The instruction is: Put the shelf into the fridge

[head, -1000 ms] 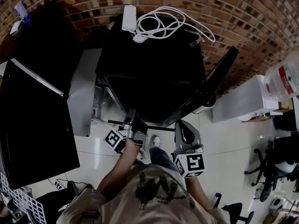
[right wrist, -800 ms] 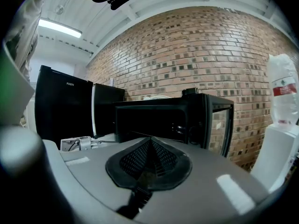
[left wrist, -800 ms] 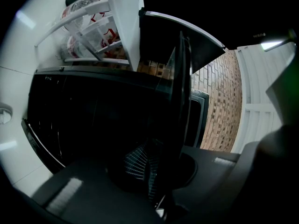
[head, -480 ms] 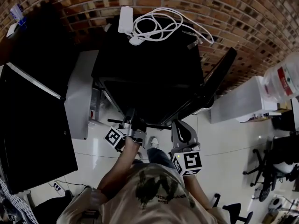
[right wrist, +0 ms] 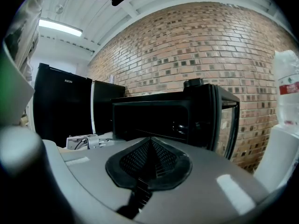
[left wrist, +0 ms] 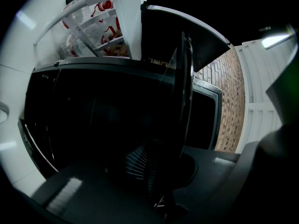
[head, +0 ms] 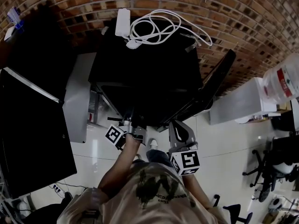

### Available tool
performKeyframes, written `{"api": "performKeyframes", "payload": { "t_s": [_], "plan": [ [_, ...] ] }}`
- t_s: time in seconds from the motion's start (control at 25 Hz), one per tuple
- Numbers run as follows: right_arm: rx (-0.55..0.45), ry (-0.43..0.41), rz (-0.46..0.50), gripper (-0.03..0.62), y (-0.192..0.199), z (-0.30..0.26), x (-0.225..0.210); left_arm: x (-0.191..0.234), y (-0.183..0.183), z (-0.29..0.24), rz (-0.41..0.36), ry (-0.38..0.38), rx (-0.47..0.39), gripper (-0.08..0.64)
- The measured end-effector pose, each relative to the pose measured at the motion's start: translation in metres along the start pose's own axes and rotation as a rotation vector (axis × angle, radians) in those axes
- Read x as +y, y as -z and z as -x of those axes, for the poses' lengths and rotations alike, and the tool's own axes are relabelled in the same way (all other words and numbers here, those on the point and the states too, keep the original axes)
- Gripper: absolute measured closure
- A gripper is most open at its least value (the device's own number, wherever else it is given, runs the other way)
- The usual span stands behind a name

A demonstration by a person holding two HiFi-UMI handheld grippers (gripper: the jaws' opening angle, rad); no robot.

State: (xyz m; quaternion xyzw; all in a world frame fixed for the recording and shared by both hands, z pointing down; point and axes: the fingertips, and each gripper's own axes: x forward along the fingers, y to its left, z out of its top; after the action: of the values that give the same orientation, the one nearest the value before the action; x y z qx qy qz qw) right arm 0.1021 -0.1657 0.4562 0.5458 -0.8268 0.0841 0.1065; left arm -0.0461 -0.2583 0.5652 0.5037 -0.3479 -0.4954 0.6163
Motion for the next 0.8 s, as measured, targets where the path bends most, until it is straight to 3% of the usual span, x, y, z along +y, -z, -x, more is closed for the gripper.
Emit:
{"api": "performKeyframes", "payload": {
  "t_s": [0.8],
  "plan": [
    [-0.005, -0.023, 0.005, 0.592, -0.006, -0.038, -0.006, 0.002, -0.01, -0.062, -0.019, -0.017, -0.019, 0.537]
  ]
}}
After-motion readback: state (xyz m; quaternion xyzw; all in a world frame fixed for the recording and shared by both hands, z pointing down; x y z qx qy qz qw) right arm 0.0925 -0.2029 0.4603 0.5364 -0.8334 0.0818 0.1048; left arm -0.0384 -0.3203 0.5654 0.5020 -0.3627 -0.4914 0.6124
